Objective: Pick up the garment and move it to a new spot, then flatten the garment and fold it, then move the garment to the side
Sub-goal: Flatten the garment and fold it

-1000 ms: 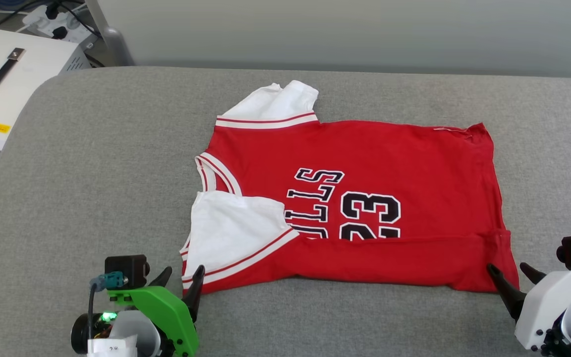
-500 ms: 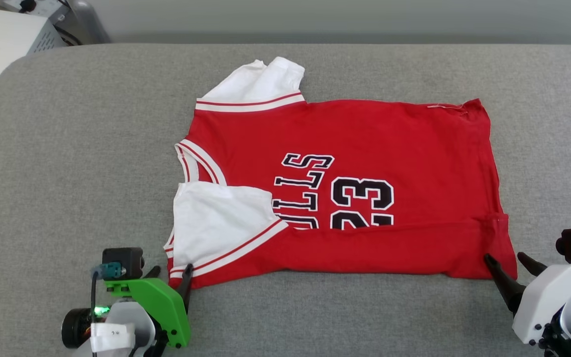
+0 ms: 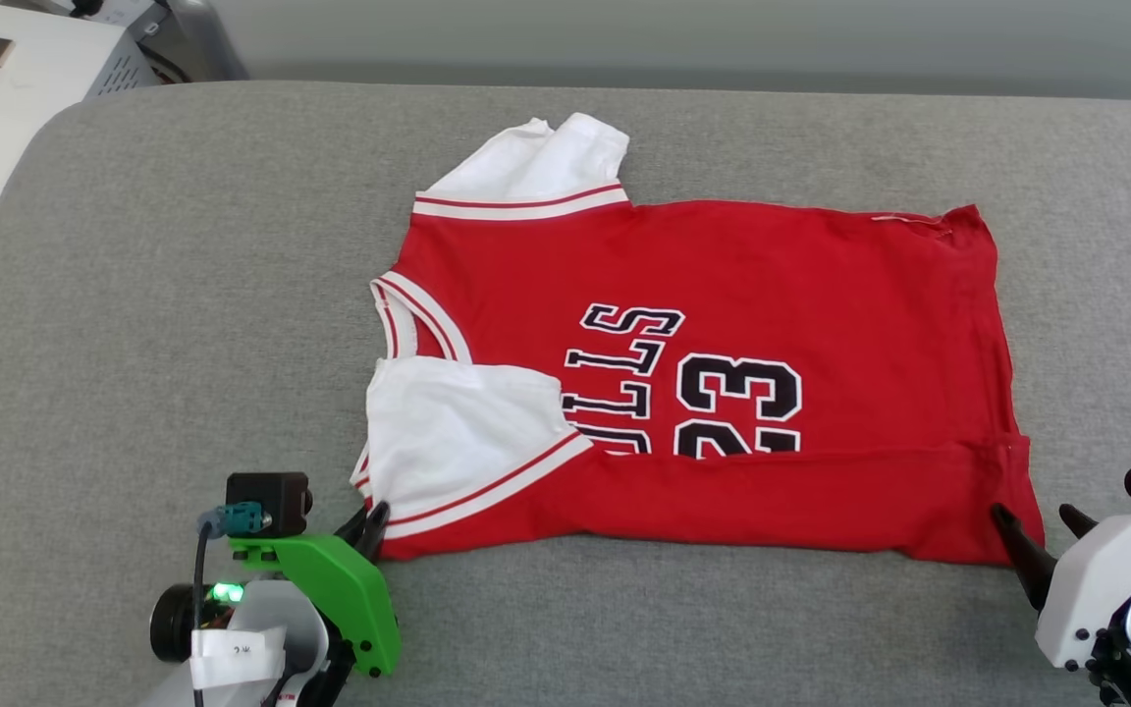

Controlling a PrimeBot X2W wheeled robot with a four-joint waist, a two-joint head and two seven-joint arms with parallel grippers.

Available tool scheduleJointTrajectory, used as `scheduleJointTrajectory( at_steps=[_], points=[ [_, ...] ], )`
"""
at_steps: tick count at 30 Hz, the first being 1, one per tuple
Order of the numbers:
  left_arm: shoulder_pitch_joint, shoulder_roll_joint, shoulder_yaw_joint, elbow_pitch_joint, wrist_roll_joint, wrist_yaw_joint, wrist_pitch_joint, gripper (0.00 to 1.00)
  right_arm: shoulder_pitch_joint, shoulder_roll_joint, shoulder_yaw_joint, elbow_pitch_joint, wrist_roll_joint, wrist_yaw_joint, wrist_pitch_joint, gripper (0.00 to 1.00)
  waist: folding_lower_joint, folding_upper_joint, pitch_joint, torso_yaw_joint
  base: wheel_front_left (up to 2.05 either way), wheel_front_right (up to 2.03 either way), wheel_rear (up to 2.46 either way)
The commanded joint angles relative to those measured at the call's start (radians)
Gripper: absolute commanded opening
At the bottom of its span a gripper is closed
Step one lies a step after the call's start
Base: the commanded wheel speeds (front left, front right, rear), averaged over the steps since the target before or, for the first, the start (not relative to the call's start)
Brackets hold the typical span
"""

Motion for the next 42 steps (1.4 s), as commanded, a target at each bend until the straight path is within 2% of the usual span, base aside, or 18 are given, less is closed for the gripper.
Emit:
scheduleJointTrajectory(
  at_steps=[1, 7, 14, 15, 16, 17, 29, 42],
  points=[
    [0.002, 0.002, 0.004, -0.019, 0.009, -0.009, -0.020, 0.00, -0.023, 0.012, -0.015, 0.015, -0.025, -0.001, 0.009, 1.00, 0.0000, 0.0000, -0.008, 0.013, 0.00, 0.00, 0.00],
    [-0.014, 0.026, 0.016, -0.119, 0.043, 0.007, -0.057, 0.00, -0.047, 0.074, -0.083, 0.079, -0.106, -0.001, 0.057, 1.00, 0.0000, 0.0000, -0.004, 0.034, 0.00, 0.00, 0.00],
    [-0.010, 0.045, 0.007, -0.182, 0.054, 0.015, -0.048, 0.00, -0.067, 0.125, -0.111, 0.151, -0.131, -0.001, 0.096, 0.99, 0.0000, 0.0000, 0.020, 0.044, 0.00, 0.00, 0.00],
    [-0.008, 0.046, 0.005, -0.181, 0.054, 0.013, -0.046, 0.00, -0.068, 0.128, -0.109, 0.161, -0.128, -0.001, 0.103, 0.56, 0.0000, 0.0000, 0.023, 0.043, 0.00, 0.00, 0.00],
    [-0.007, 0.046, 0.005, -0.179, 0.051, 0.012, -0.044, 0.00, -0.069, 0.129, -0.108, 0.168, -0.127, -0.001, 0.107, 0.18, 0.0000, 0.0000, 0.025, 0.042, 0.00, 0.00, 0.00],
    [-0.005, 0.046, 0.004, -0.175, 0.048, 0.012, -0.042, 0.00, -0.069, 0.128, -0.105, 0.175, -0.127, -0.001, 0.110, 0.00, 0.0000, 0.0000, 0.027, 0.041, 0.00, 0.00, 0.00],
    [0.022, 0.059, -0.009, -0.124, 0.032, 0.004, -0.025, 0.00, -0.062, 0.098, -0.120, 0.156, -0.099, -0.001, 0.102, 0.00, 0.0000, 0.0000, -0.036, 0.021, 0.00, 0.00, 0.00],
    [0.128, 0.097, -0.039, -0.136, -0.023, 0.012, 0.045, 0.00, 0.091, 0.049, -0.154, -0.007, -0.039, -0.001, 0.256, 0.00, 0.0000, 0.0000, -0.120, 0.016, 0.00, 0.00, 0.00]
  ],
)
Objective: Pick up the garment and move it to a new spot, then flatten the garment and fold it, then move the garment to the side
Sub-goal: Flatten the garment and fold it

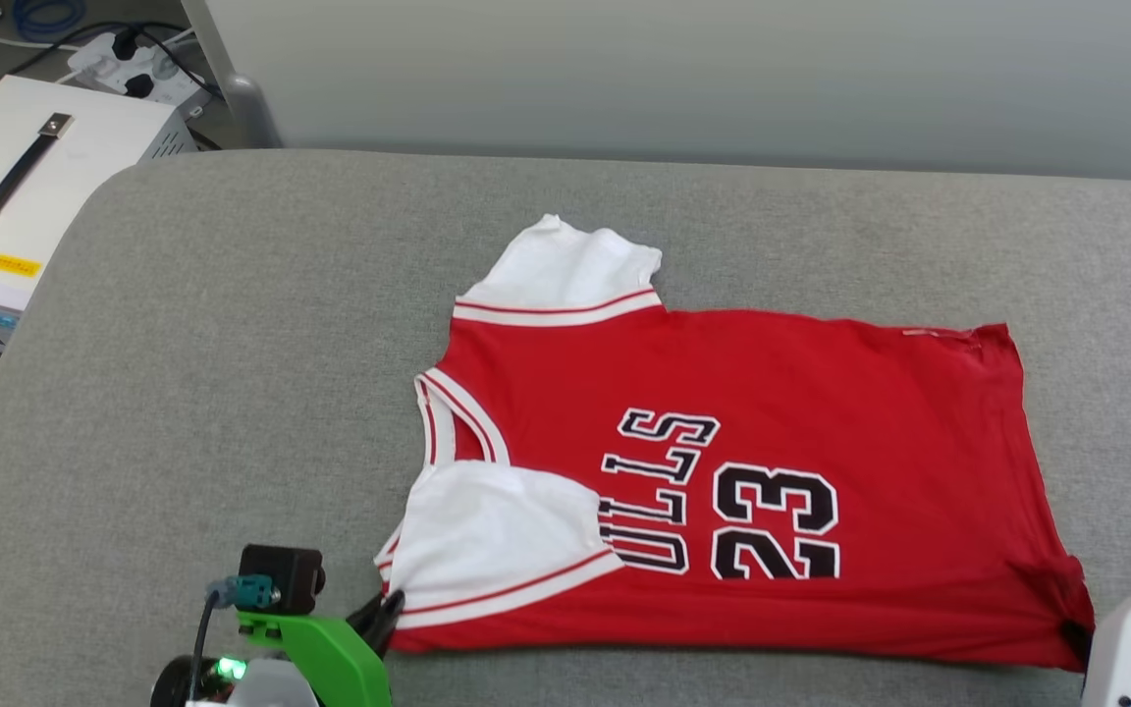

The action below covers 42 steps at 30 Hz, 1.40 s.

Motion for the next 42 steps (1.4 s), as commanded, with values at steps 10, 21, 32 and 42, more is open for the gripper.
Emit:
scheduleJointTrajectory(
  at_steps=[10, 21, 32, 42],
  points=[
    [0.039, -0.005, -0.024, 0.028, -0.029, -0.002, 0.023, 0.00, 0.078, 0.004, -0.030, 0.000, 0.015, -0.001, 0.042, 0.00, 0.0000, -0.0001, -0.007, -0.007, 0.00, 0.00, 0.00],
    [-0.005, -0.040, -0.027, 0.084, 0.003, -0.013, -0.026, 1.00, 0.024, -0.033, 0.033, 0.037, 0.042, -0.001, -0.090, 1.00, 0.0000, -0.0001, 0.001, -0.011, 0.00, 0.00, 0.00],
    [-0.071, -0.061, 0.021, 0.044, 0.108, -0.053, -0.279, 1.00, -0.019, -0.100, 0.130, -0.047, 0.067, -0.001, -0.413, 1.00, 0.0000, -0.0001, -0.041, -0.014, 0.00, 0.00, 0.00],
    [-0.059, -0.118, 0.103, 0.012, 0.197, -0.074, -0.337, 1.00, -0.015, -0.060, 0.185, -0.047, 0.051, -0.001, -0.671, 1.00, 0.0000, -0.0001, -0.023, -0.033, 0.00, 0.00, 0.00]
  ],
)
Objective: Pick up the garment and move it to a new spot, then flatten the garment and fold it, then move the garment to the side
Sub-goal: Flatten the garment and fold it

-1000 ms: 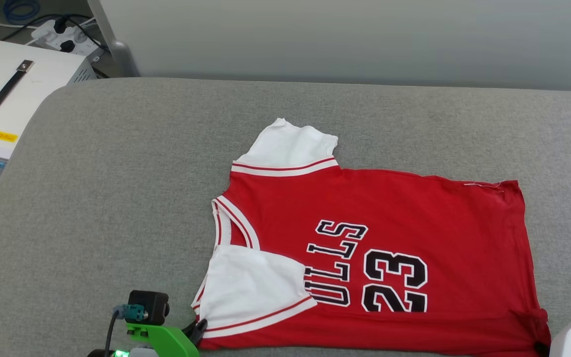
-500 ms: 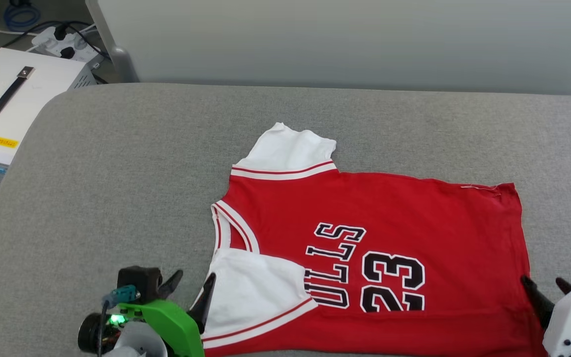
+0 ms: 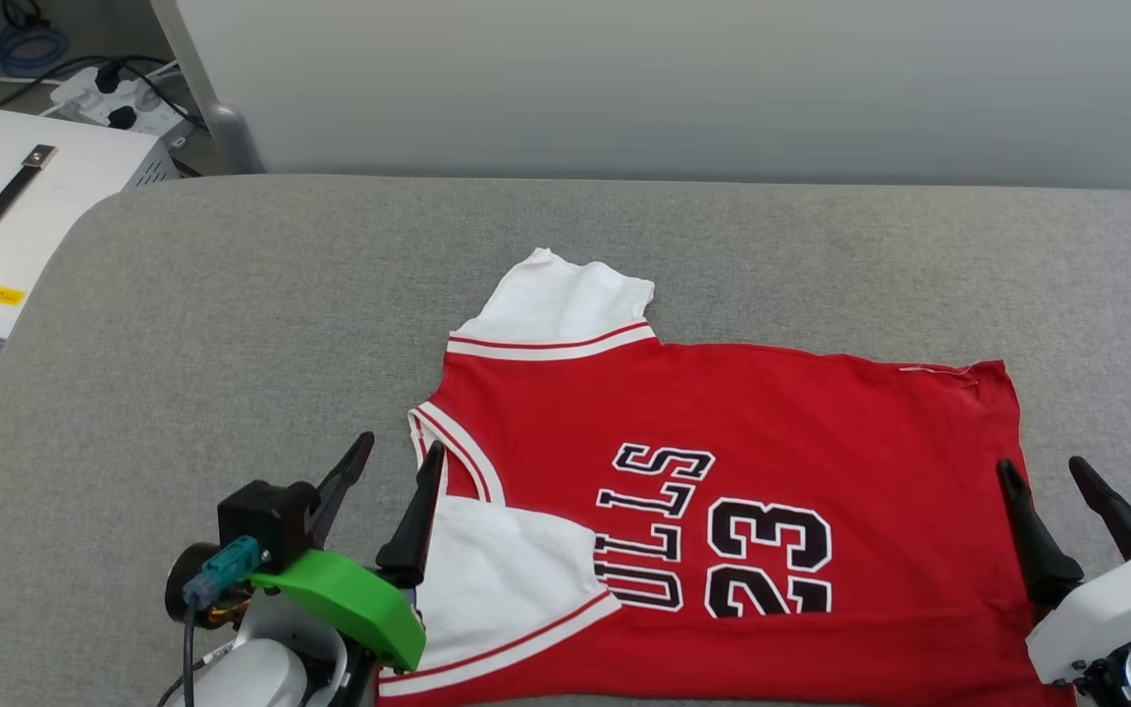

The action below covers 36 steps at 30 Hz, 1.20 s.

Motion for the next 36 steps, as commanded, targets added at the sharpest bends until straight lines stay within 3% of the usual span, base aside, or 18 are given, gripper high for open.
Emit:
scheduleJointTrajectory(
  at_steps=[1, 5, 10, 16, 22, 30, 36],
  points=[
    [-0.002, -0.011, 0.021, -0.006, 0.026, -0.010, -0.006, 1.00, -0.014, 0.003, 0.007, 0.005, -0.004, -0.001, -0.017, 1.00, 0.0000, 0.0000, 0.018, -0.011, 0.00, 0.00, 0.00],
    [-0.021, -0.023, 0.059, -0.015, 0.068, -0.037, -0.006, 1.00, -0.035, 0.004, 0.025, 0.005, -0.009, -0.001, -0.046, 1.00, 0.0000, 0.0000, 0.064, -0.031, 0.00, 0.00, 0.00],
    [-0.115, 0.009, 0.058, 0.006, 0.089, -0.085, 0.035, 1.00, -0.076, 0.010, 0.047, -0.019, -0.017, -0.001, -0.060, 1.00, 0.0000, 0.0000, 0.139, -0.075, 0.00, 0.00, 0.00],
    [-0.359, 0.090, 0.037, 0.042, 0.103, -0.183, 0.252, 1.00, -0.125, 0.027, 0.077, -0.064, -0.034, -0.001, -0.064, 1.00, 0.0000, 0.0000, 0.250, -0.135, 0.00, 0.00, 0.00],
    [-0.611, 0.114, 0.002, 0.131, 0.086, -0.261, 0.499, 1.00, -0.177, 0.040, 0.106, -0.100, -0.046, -0.001, -0.070, 1.00, 0.0000, 0.0000, 0.342, -0.187, 0.00, 0.00, 0.00],
    [-0.861, 0.106, -0.060, 0.337, 0.019, -0.296, 0.752, 1.00, -0.235, 0.056, 0.152, -0.108, -0.053, -0.001, -0.083, 1.00, 0.0000, 0.0000, 0.430, -0.250, 0.00, 0.00, 0.00],
    [-0.947, 0.103, -0.126, 0.454, -0.030, -0.300, 0.846, 1.00, -0.257, 0.070, 0.174, -0.084, -0.050, -0.001, -0.099, 1.00, 0.0000, 0.0000, 0.469, -0.284, 0.00, 0.00, 0.00]
  ],
)
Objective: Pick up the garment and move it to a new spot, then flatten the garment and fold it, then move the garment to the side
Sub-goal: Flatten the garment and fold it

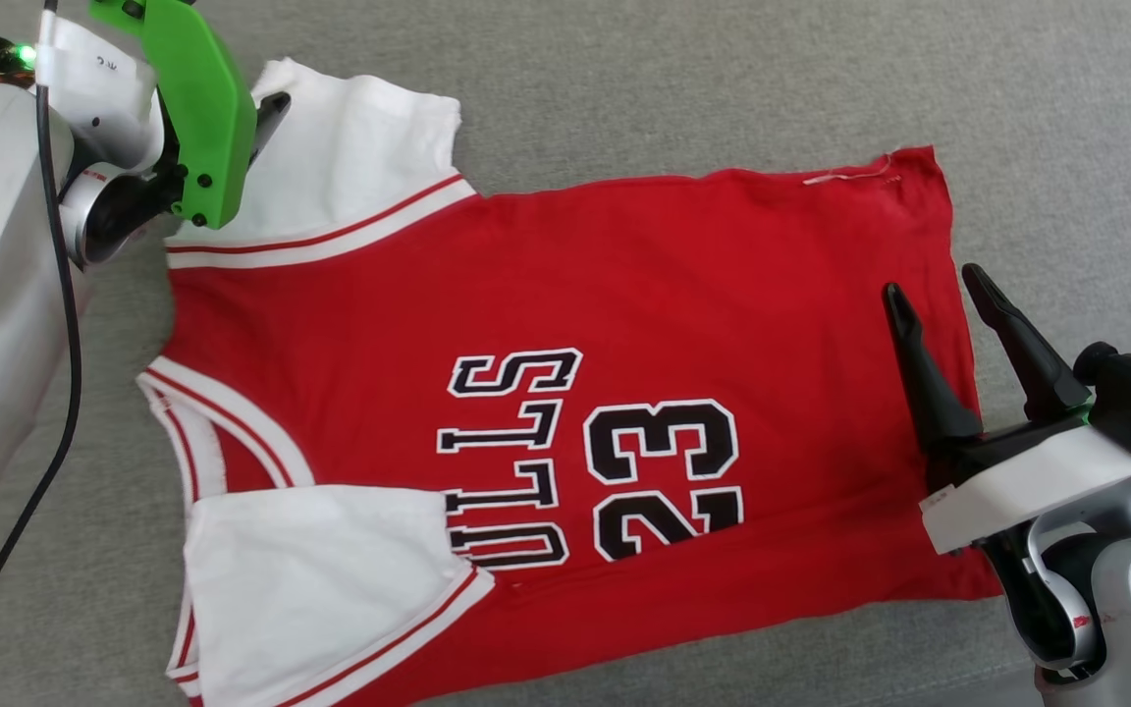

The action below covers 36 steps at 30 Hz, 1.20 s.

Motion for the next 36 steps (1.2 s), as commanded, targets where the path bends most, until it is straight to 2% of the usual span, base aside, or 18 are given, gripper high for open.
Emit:
scheduleJointTrajectory(
  at_steps=[1, 8, 14, 15, 16, 17, 22, 30, 33, 34, 36],
  points=[
    [-0.022, -0.001, -0.015, 0.019, -0.015, -0.003, 0.013, 1.00, -0.019, 0.004, 0.003, 0.009, -0.001, -0.001, -0.010, 1.00, -0.0001, -0.0001, 0.049, -0.048, 0.00, 0.00, 0.00],
    [-0.076, 0.016, -0.059, 0.144, -0.002, -0.003, -0.011, 1.00, -0.032, 0.007, 0.016, 0.036, 0.003, -0.001, -0.026, 1.00, -0.0001, -0.0001, 0.066, -0.062, 0.00, 0.00, 0.00],
    [-0.090, -0.011, -0.067, 0.247, -0.025, -0.003, 0.011, 1.00, -0.041, 0.003, 0.029, 0.050, 0.007, -0.001, -0.031, 1.00, -0.0001, -0.0001, 0.066, -0.061, 0.00, 0.00, 0.00],
    [-0.088, -0.017, -0.071, 0.253, -0.035, -0.003, 0.023, 0.92, -0.042, 0.002, 0.030, 0.053, 0.007, -0.001, -0.031, 1.00, -0.0001, -0.0001, 0.065, -0.060, 0.00, 0.00, 0.00],
    [-0.083, -0.026, -0.073, 0.256, -0.056, -0.003, 0.040, 0.34, -0.042, 0.000, 0.031, 0.056, 0.008, -0.001, -0.031, 1.00, -0.0001, -0.0001, 0.064, -0.057, 0.00, 0.00, 0.00],
    [-0.079, -0.032, -0.073, 0.257, -0.073, -0.003, 0.050, 0.00, -0.042, -0.002, 0.031, 0.058, 0.008, -0.001, -0.031, 1.00, -0.0001, -0.0001, 0.063, -0.056, 0.00, 0.00, 0.00],
    [-0.061, -0.046, -0.079, 0.247, -0.124, -0.003, 0.030, 0.00, -0.042, -0.010, 0.030, 0.069, 0.005, -0.001, -0.026, 1.00, -0.0001, -0.0001, 0.044, -0.044, 0.00, 0.00, 0.00],
    [-0.023, -0.073, -0.066, 0.261, -0.144, -0.003, -0.154, 0.00, -0.029, -0.054, 0.016, 0.071, 0.008, -0.001, 0.029, 1.00, -0.0001, -0.0001, -0.038, -0.006, 0.00, 0.00, 0.00],
    [-0.007, -0.082, -0.063, 0.243, -0.161, -0.003, -0.206, 0.00, -0.027, -0.093, 0.007, 0.063, 0.008, -0.001, 0.091, 1.00, -0.0001, -0.0001, -0.068, 0.018, 0.00, 0.00, 0.00],
    [0.003, -0.074, -0.068, 0.206, -0.171, -0.003, -0.234, 0.00, -0.038, -0.139, 0.001, 0.058, 0.014, -0.001, 0.179, 1.00, -0.0001, -0.0001, -0.084, 0.042, 0.00, 0.00, 0.00],
    [0.011, -0.064, -0.074, 0.170, -0.176, -0.003, -0.246, 0.00, -0.057, -0.172, -0.003, 0.058, 0.025, -0.001, 0.251, 1.00, -0.0001, -0.0001, -0.087, 0.060, 0.00, 0.00, 0.00]
  ],
)
